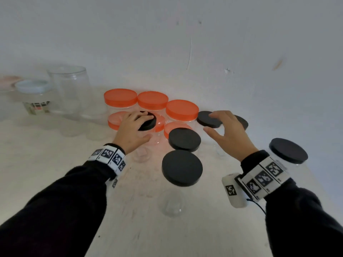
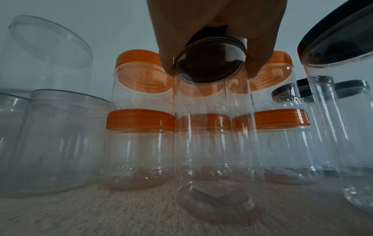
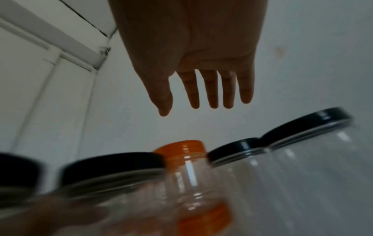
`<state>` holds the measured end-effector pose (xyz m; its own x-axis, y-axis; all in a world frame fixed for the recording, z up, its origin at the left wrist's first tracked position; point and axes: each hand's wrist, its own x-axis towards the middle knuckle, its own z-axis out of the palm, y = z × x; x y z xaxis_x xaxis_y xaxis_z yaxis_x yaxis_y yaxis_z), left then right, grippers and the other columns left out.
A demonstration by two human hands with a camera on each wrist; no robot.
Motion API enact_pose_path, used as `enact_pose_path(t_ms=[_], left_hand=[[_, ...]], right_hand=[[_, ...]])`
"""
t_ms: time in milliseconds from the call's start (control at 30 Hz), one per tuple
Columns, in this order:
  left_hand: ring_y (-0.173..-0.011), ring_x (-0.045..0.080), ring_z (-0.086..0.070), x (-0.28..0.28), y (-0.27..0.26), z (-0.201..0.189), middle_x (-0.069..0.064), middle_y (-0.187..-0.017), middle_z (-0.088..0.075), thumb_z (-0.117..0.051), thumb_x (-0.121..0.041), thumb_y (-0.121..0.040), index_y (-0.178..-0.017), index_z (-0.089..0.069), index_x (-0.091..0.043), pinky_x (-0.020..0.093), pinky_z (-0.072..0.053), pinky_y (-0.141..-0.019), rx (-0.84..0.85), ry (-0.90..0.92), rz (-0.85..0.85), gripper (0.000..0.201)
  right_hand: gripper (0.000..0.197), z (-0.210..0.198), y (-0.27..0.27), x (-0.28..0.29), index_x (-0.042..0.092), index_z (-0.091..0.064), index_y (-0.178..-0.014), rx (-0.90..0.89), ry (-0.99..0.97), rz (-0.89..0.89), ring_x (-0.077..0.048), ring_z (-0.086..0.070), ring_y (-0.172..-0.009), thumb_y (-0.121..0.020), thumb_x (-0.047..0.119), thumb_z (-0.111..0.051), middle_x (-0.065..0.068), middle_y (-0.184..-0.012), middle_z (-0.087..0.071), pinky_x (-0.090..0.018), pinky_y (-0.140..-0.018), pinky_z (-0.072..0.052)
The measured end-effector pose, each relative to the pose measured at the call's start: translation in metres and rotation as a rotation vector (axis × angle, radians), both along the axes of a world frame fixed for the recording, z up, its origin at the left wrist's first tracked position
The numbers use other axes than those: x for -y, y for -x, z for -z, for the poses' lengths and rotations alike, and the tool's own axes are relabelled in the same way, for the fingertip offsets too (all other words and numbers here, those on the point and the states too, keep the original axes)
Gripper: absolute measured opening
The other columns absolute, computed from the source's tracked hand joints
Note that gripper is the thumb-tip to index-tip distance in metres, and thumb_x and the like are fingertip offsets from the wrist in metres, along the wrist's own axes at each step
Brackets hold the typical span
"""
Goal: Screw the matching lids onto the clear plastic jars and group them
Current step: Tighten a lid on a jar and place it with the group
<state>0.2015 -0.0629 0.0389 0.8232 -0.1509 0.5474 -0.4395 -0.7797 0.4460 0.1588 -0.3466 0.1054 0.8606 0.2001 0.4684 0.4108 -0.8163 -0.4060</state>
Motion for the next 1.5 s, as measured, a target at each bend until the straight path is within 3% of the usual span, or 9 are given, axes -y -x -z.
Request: enact_pose_path(t_ms=[100,233,433,633,767,1033,1233,1367,1500], left_hand=[[-0.119,0.029,-0.039,0.000,0.002,0.001,0.008,-0.128,-0.051,-0.074,-0.021,-0.074,-0.126,-0.056,-0.014,0.033,-0.026,-0.101,-0.009,-0.006,-0.003,0.055],[-0.118,0.031,-0.039,-0.001,0.003,0.003,0.010,-0.125,-0.052,-0.075,-0.019,-0.073,-0.125,-0.057,-0.013,0.035,-0.027,-0.101,0.004,-0.031,-0.001,0.055],[-0.117,0.032,-0.040,-0.001,0.003,0.004,0.011,-0.124,-0.053,-0.076,-0.019,-0.073,-0.124,-0.057,-0.012,0.037,-0.028,-0.100,0.018,-0.047,-0.001,0.055],[-0.113,0.034,-0.042,-0.002,0.001,0.005,0.013,-0.121,-0.054,-0.072,-0.024,-0.071,-0.122,-0.058,-0.011,0.032,-0.024,-0.097,0.043,-0.062,0.010,0.055],[-0.115,0.033,-0.040,-0.001,0.002,0.004,0.012,-0.121,-0.053,-0.068,-0.028,-0.070,-0.123,-0.057,-0.011,0.030,-0.022,-0.097,0.024,-0.051,0.011,0.057],[-0.115,0.034,-0.040,-0.005,0.002,0.008,0.013,-0.123,-0.053,-0.074,-0.022,-0.071,-0.123,-0.058,-0.011,0.030,-0.022,-0.099,0.061,-0.034,0.026,0.056],[-0.115,0.035,-0.042,-0.005,0.001,0.010,0.014,-0.123,-0.054,-0.077,-0.022,-0.072,-0.122,-0.059,-0.009,0.044,-0.031,-0.101,0.097,-0.013,0.047,0.055],[-0.116,0.035,-0.042,-0.002,0.001,0.008,0.014,-0.123,-0.054,-0.080,-0.014,-0.070,-0.122,-0.059,-0.008,0.039,-0.029,-0.099,0.107,-0.010,0.031,0.056],[-0.114,0.036,-0.043,-0.002,-0.001,0.010,0.014,-0.122,-0.055,-0.081,-0.012,-0.068,-0.121,-0.060,-0.008,0.045,-0.033,-0.099,0.115,-0.005,0.033,0.057]], right_hand=[[0.043,0.009,0.034,-0.025,0.014,-0.054,-0.121,-0.043,-0.035,-0.158,-0.015,-0.046,-0.116,-0.087,0.041,-0.057,-0.001,-0.126,-0.050,-0.027,-0.098,-0.038],[0.072,0.028,0.064,-0.047,0.021,-0.053,-0.123,-0.145,0.049,-0.234,-0.011,-0.033,-0.123,-0.076,0.075,-0.042,0.007,-0.134,-0.041,-0.023,-0.096,-0.032],[0.067,0.036,0.074,-0.053,0.018,-0.057,-0.117,0.000,-0.019,-0.167,-0.015,-0.032,-0.123,-0.075,0.067,-0.039,0.002,-0.133,-0.038,-0.024,-0.090,-0.034],[0.054,0.038,0.082,-0.054,0.016,-0.062,-0.108,0.084,0.038,-0.348,-0.013,-0.038,-0.114,-0.084,0.060,-0.045,0.000,-0.122,-0.049,-0.020,-0.089,-0.034],[0.064,0.046,0.089,-0.052,0.018,-0.057,-0.117,0.120,0.204,-0.391,-0.017,-0.042,-0.112,-0.076,0.067,-0.051,0.001,-0.121,-0.052,-0.030,-0.088,-0.044],[0.052,0.054,0.092,-0.032,0.023,-0.049,-0.114,0.155,0.217,-0.316,-0.019,-0.039,-0.105,-0.070,0.050,-0.060,0.002,-0.120,-0.049,-0.034,-0.079,-0.049],[0.052,0.055,0.079,0.015,0.025,-0.047,-0.116,0.130,0.266,-0.150,-0.017,-0.039,-0.109,-0.072,0.049,-0.058,0.006,-0.122,-0.047,-0.032,-0.078,-0.050],[0.055,0.055,0.062,0.049,0.014,-0.056,-0.121,0.105,0.332,0.049,-0.024,-0.048,-0.115,-0.073,0.031,-0.076,-0.002,-0.127,-0.053,-0.045,-0.086,-0.049],[0.057,0.056,0.044,0.068,0.006,-0.056,-0.124,0.088,0.397,0.284,-0.032,-0.050,-0.122,-0.073,0.021,-0.078,-0.009,-0.130,-0.055,-0.057,-0.103,-0.030]])
